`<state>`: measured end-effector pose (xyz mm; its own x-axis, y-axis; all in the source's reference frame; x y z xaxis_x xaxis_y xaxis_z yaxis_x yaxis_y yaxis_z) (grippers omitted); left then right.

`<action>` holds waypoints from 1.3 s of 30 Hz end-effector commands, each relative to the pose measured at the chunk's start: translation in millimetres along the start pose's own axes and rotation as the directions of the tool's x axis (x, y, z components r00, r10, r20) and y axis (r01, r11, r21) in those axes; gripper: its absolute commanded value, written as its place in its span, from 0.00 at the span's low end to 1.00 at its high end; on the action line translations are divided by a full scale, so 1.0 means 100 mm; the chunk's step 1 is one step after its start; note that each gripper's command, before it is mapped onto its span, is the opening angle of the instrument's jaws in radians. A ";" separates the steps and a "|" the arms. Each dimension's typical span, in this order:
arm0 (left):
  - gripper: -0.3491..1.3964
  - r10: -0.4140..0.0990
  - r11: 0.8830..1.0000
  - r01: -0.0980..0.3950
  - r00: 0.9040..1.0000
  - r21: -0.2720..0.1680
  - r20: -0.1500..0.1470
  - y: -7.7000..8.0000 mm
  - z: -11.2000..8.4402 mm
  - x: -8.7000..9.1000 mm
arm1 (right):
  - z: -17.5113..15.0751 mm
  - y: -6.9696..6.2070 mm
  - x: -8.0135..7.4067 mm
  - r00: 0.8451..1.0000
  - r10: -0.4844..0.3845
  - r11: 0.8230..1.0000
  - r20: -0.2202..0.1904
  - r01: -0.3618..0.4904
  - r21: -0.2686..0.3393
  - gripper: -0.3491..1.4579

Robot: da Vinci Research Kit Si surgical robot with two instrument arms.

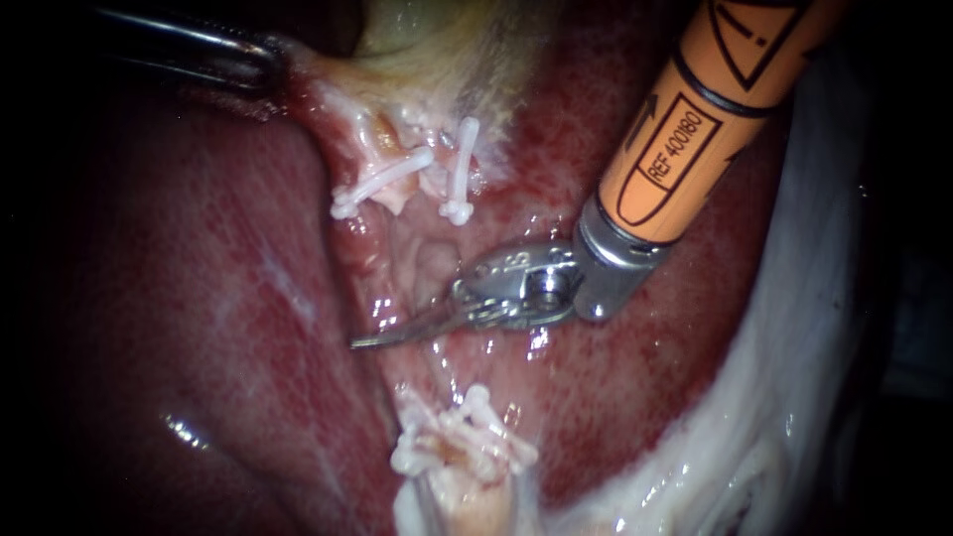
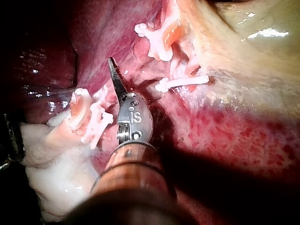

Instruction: Go back from the cut right tube

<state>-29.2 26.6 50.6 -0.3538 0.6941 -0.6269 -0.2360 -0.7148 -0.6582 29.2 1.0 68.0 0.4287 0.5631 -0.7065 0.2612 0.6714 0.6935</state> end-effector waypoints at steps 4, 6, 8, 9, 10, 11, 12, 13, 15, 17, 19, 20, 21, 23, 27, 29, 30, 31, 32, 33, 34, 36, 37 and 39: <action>0.00 0.000 1.000 0.000 1.000 -0.001 0.000 -0.001 0.000 -0.001 | -0.001 -0.001 0.003 1.000 0.000 1.000 -0.010 0.000 0.000 0.43; 0.00 0.000 1.000 0.000 1.000 -0.001 0.000 -0.002 -0.001 -0.001 | -0.001 -0.001 0.005 1.000 0.005 0.999 -0.029 -0.006 -0.032 0.85; 0.00 0.000 1.000 0.000 1.000 -0.001 0.000 -0.003 -0.001 -0.001 | 0.001 -0.002 0.007 0.998 0.009 0.997 -0.066 -0.014 -0.078 0.95; 0.00 0.000 1.000 0.000 1.000 -0.001 0.000 -0.003 -0.001 -0.001 | 0.001 -0.003 0.007 0.997 0.009 0.996 -0.082 -0.016 -0.082 0.97; 0.00 0.000 1.000 0.000 1.000 -0.001 0.000 -0.003 -0.001 -0.001 | 0.001 -0.004 0.008 0.996 0.010 0.996 -0.085 -0.017 -0.084 0.98; 0.00 0.000 1.000 0.000 1.000 -0.001 0.000 -0.003 -0.001 -0.001 | 0.002 -0.004 0.008 0.996 0.010 0.996 -0.085 -0.018 -0.085 0.98; 0.00 0.000 1.000 0.000 1.000 -0.001 0.000 -0.003 -0.001 -0.001 | 0.002 -0.005 0.008 0.996 0.010 0.996 -0.085 -0.017 -0.084 0.98; 0.00 0.000 1.000 0.000 1.000 0.002 -0.001 -0.003 -0.001 -0.001 | 0.002 -0.005 0.008 0.996 0.010 0.996 -0.085 -0.017 -0.085 0.98; 0.00 0.000 1.000 0.000 1.000 0.002 -0.001 -0.003 -0.001 -0.001 | 0.001 -0.005 0.007 0.996 0.010 0.996 -0.085 -0.017 -0.084 0.98; 0.00 0.000 1.000 0.000 1.000 0.002 -0.001 -0.003 -0.001 -0.001 | 0.000 -0.007 0.007 0.996 0.010 0.996 -0.084 -0.017 -0.083 0.98; 0.00 0.000 1.000 0.000 1.000 0.001 -0.001 -0.003 -0.001 -0.002 | -0.006 -0.012 0.006 0.996 0.009 0.995 -0.087 -0.018 -0.100 0.98; 0.00 0.000 1.000 0.000 1.000 0.001 -0.001 -0.003 -0.002 -0.002 | -0.011 -0.016 0.007 0.996 0.010 0.993 -0.089 -0.020 -0.115 0.98; 0.00 0.001 1.000 -0.001 1.000 0.001 -0.001 -0.003 -0.002 -0.002 | -0.016 -0.020 0.008 0.996 0.011 0.991 -0.092 -0.023 -0.132 0.98; 0.00 0.001 1.000 -0.001 1.000 0.001 0.000 -0.003 -0.003 -0.002 | -0.031 -0.031 0.011 0.996 -0.002 0.986 -0.094 -0.014 -0.168 0.98; 0.00 0.001 1.000 -0.001 1.000 0.001 0.000 -0.004 -0.003 -0.003 | -0.063 -0.054 0.018 0.994 -0.086 0.968 -0.072 0.067 -0.241 0.98; 0.00 0.001 1.000 -0.001 1.000 0.001 0.000 -0.004 -0.003 -0.003 | -0.079 -0.067 0.018 0.988 -0.150 0.946 -0.047 0.130 -0.298 0.98; 0.00 0.001 1.000 -0.001 1.000 0.001 0.000 -0.004 -0.003 -0.003 | -0.086 -0.072 0.018 0.983 -0.179 0.933 -0.028 0.161 -0.322 0.98; 0.00 0.001 1.000 -0.001 1.000 0.001 0.000 -0.004 -0.003 -0.003 | -0.094 -0.078 0.017 0.976 -0.218 0.915 0.008 0.207 -0.345 0.98; 0.00 0.001 1.000 -0.001 1.000 0.001 0.000 -0.004 -0.003 -0.003 | -0.100 -0.082 0.016 0.972 -0.232 0.906 0.033 0.228 -0.357 0.98; 0.00 0.001 1.000 -0.001 1.000 0.001 0.000 -0.004 -0.003 -0.003 | -0.106 -0.085 0.015 0.968 -0.243 0.896 0.061 0.248 -0.368 0.98; 0.00 0.001 1.000 -0.001 1.000 0.001 0.000 -0.004 -0.002 -0.003 | -0.114 -0.088 0.015 0.961 -0.259 0.881 0.101 0.277 -0.383 0.99; 0.00 0.001 1.000 -0.001 1.000 0.001 -0.001 -0.004 -0.002 -0.003 | -0.123 -0.090 0.014 0.951 -0.266 0.865 0.155 0.307 -0.397 0.99; 0.00 0.001 1.000 -0.001 1.000 0.001 -0.001 -0.004 -0.002 -0.003 | -0.128 -0.091 0.014 0.948 -0.265 0.858 0.176 0.315 -0.405 0.99; 0.00 0.001 1.000 -0.001 1.000 0.001 -0.001 -0.004 -0.002 -0.003 | -0.139 -0.092 0.013 0.941 -0.261 0.844 0.215 0.331 -0.422 0.99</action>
<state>-28.7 26.8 50.9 -0.3534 0.6937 -0.6276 -0.2369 -0.7154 -0.6573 15.0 2.4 58.7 0.5307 0.2396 -0.8130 -0.0057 0.9602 0.2792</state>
